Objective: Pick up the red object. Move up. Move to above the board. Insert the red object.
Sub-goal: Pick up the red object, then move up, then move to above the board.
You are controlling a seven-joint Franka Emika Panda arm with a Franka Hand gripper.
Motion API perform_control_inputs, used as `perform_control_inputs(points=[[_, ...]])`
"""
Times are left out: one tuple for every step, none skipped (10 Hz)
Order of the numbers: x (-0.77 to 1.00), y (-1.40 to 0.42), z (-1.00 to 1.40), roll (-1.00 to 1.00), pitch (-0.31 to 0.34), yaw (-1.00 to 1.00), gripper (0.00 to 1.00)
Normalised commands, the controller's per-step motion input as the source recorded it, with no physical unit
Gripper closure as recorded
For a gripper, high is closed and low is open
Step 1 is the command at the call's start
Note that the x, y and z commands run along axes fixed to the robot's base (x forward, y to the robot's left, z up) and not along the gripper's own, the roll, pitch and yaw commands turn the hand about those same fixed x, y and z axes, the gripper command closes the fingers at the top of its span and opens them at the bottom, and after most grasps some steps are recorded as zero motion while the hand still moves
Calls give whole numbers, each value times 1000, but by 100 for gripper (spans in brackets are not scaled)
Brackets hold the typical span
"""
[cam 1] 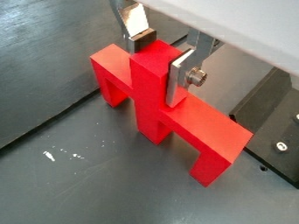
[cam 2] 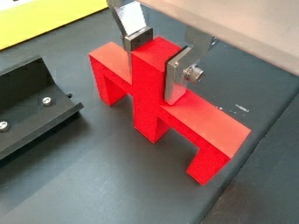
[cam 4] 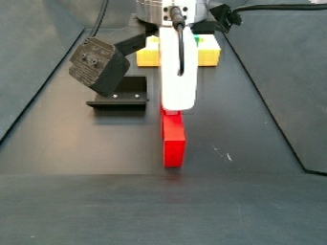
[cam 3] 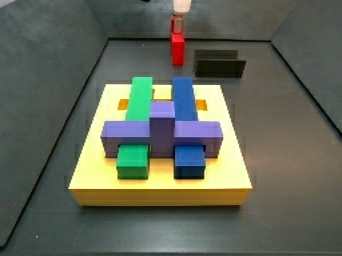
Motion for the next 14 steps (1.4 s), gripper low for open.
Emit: perform_control_inputs(points=[[0, 0, 0, 0, 0, 0, 100], [0, 0, 833, 0, 0, 0, 100], [17, -44, 812, -7, 4, -17, 100], [-14, -46, 674, -7, 33, -10, 100], [23, -16, 205, 18, 17, -2, 100], [0, 0, 1400, 0, 0, 0, 100], [-18, 0, 1400, -10, 25, 2, 100], [-40, -4, 1400, 22, 40, 10, 100], [15, -1, 1400, 10, 41, 1, 100], [56, 18, 1400, -8, 81, 2, 100], [33, 10, 676, 3, 109, 5, 100], [31, -3, 277, 2, 96, 1, 100], [-105, -1400, 144, 3, 46, 1000, 100], [-110, -1400, 128, 7, 46, 1000, 100]])
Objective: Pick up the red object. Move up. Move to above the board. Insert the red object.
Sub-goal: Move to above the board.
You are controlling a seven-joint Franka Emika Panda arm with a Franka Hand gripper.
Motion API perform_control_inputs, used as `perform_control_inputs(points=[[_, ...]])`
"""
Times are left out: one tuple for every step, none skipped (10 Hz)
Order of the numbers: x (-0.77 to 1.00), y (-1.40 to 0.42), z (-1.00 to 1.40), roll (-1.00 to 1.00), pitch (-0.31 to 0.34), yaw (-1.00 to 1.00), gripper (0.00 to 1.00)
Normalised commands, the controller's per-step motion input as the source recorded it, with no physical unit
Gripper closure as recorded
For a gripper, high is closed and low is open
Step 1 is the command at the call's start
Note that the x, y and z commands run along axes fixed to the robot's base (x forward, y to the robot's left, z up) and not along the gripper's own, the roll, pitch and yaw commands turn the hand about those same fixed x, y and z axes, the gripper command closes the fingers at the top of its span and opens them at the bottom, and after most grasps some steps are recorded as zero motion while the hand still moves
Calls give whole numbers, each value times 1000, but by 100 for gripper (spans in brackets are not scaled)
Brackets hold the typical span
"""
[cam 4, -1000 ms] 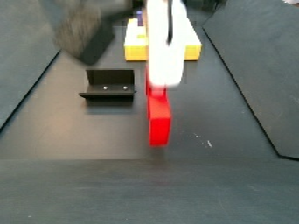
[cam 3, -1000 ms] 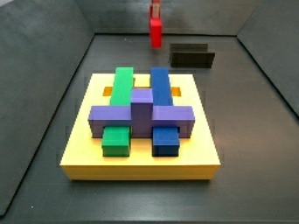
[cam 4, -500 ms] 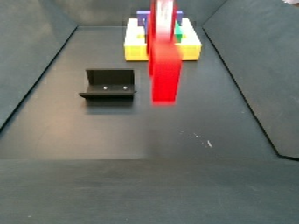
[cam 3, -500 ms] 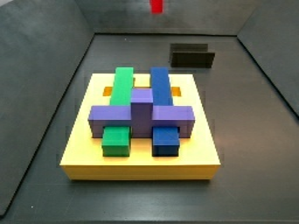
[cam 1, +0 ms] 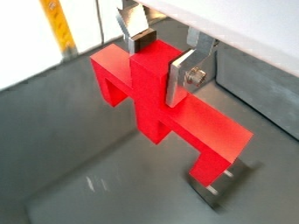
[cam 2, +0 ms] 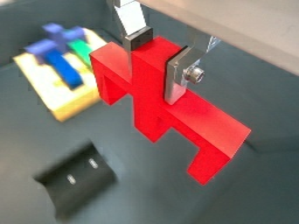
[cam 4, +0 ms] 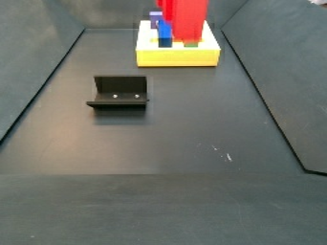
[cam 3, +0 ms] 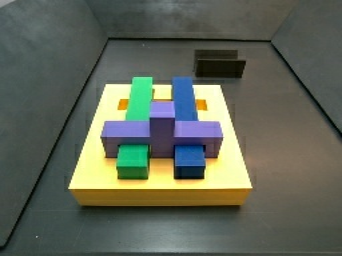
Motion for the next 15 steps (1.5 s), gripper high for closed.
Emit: perform_control_inputs(points=[[-121, -1400, 126, 14, 36, 1000, 100], [-125, -1400, 129, 9, 36, 1000, 100], [-115, -1400, 130, 11, 39, 1000, 100], [-114, -1400, 131, 11, 39, 1000, 100], [-119, -1400, 137, 10, 38, 1000, 100], [-121, -1400, 142, 13, 38, 1000, 100], [-112, -1400, 151, 12, 40, 1000, 100], [-105, -1400, 157, 11, 44, 1000, 100], [-82, -1400, 183, 22, 57, 1000, 100], [-39, -993, 135, 24, 66, 1000, 100], [48, -369, 56, 27, 96, 1000, 100], [57, -268, 46, 30, 105, 1000, 100], [46, -166, 40, 40, 126, 1000, 100], [45, -128, 43, 45, 136, 1000, 100], [52, -75, 36, 56, 165, 1000, 100]])
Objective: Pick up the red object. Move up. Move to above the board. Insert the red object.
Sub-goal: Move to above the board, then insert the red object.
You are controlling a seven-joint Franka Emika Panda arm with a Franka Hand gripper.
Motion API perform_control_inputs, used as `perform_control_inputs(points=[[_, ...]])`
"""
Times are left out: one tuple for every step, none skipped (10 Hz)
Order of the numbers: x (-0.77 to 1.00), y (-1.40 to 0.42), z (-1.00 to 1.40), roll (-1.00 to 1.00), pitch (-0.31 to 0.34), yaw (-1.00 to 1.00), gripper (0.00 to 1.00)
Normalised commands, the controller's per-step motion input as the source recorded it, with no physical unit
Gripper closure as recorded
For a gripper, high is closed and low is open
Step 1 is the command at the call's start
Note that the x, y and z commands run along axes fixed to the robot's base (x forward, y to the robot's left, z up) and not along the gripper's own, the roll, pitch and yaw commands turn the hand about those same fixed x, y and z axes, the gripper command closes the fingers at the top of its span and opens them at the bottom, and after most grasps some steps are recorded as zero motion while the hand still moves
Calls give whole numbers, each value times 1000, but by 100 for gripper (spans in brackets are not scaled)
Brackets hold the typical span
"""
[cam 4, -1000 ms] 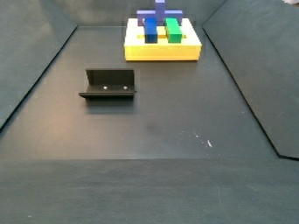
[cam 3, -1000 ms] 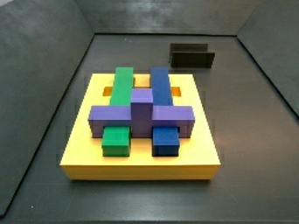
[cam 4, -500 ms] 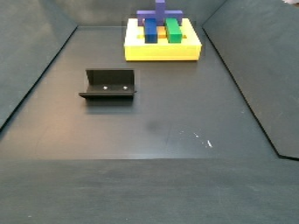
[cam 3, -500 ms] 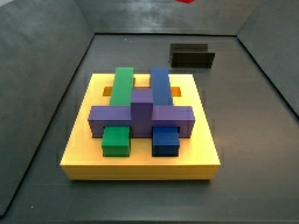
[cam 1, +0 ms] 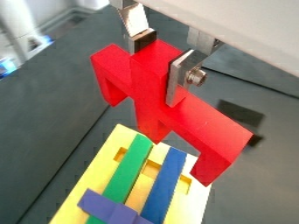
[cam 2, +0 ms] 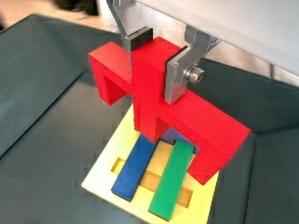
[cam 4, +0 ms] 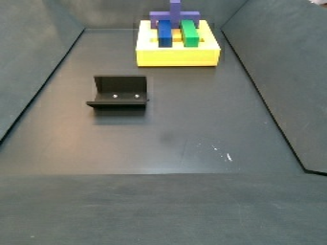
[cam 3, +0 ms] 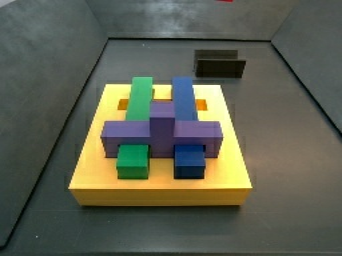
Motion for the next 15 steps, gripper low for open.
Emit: perform_control_inputs(points=[[55, -64, 29, 67, 192, 1000, 100], [62, -47, 29, 77, 214, 852, 100], [64, -46, 31, 76, 206, 687, 100], [75, -40, 32, 70, 175, 313, 100], [0, 0, -211, 0, -9, 17, 100], [0, 0, -389, -50, -84, 11, 100], [129, 71, -434, 0, -49, 20, 100], [231, 271, -743, -17, -94, 97, 100], [291, 311, -909, -61, -119, 103, 100], [257, 200, -931, -49, -129, 31, 100], [57, 0, -931, -14, -161, 0, 100], [0, 0, -897, -16, -181, 0, 100], [-163, 0, -777, -16, -250, 0, 100], [-354, 0, -640, 0, -319, 0, 100], [-280, 26, -486, 0, -233, 0, 100]])
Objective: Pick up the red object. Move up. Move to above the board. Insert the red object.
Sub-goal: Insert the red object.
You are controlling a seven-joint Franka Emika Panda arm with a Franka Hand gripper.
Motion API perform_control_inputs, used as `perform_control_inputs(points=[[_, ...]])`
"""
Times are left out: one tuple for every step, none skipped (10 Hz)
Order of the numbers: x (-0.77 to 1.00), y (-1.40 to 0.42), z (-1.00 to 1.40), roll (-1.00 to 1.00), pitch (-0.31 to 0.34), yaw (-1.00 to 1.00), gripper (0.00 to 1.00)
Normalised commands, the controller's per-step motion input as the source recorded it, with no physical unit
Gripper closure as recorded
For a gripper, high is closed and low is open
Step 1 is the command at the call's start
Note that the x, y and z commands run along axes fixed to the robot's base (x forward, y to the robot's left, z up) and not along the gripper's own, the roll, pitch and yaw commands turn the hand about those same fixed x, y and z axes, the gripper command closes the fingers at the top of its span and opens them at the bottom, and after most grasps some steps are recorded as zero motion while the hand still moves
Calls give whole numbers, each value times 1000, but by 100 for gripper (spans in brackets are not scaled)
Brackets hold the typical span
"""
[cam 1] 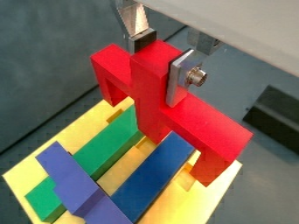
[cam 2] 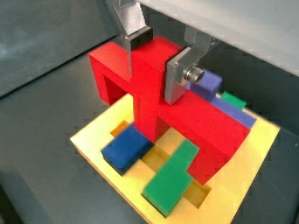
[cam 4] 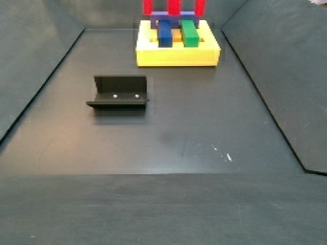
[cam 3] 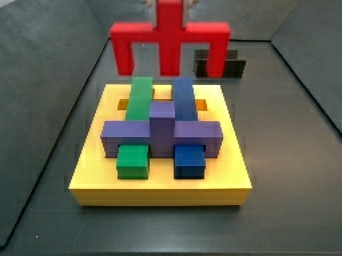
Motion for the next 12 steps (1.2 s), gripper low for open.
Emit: perform_control_inputs(points=[[-191, 0, -360, 13, -190, 0, 100], [0, 0, -331, 27, -116, 29, 100], [0, 0, -240, 77, -67, 14, 100], [-31, 0, -120, 89, -11, 0, 100], [0, 0, -143, 69, -19, 6, 100], [0, 0, -169, 76, -40, 3, 100], [0, 0, -174, 79, -41, 0, 100], [14, 0, -197, 106, -36, 51, 100], [106, 0, -183, 133, -21, 74, 100], [146, 0, -180, 153, -17, 86, 100], [103, 0, -177, 150, -23, 77, 100], [89, 0, -174, 151, -13, 43, 100]])
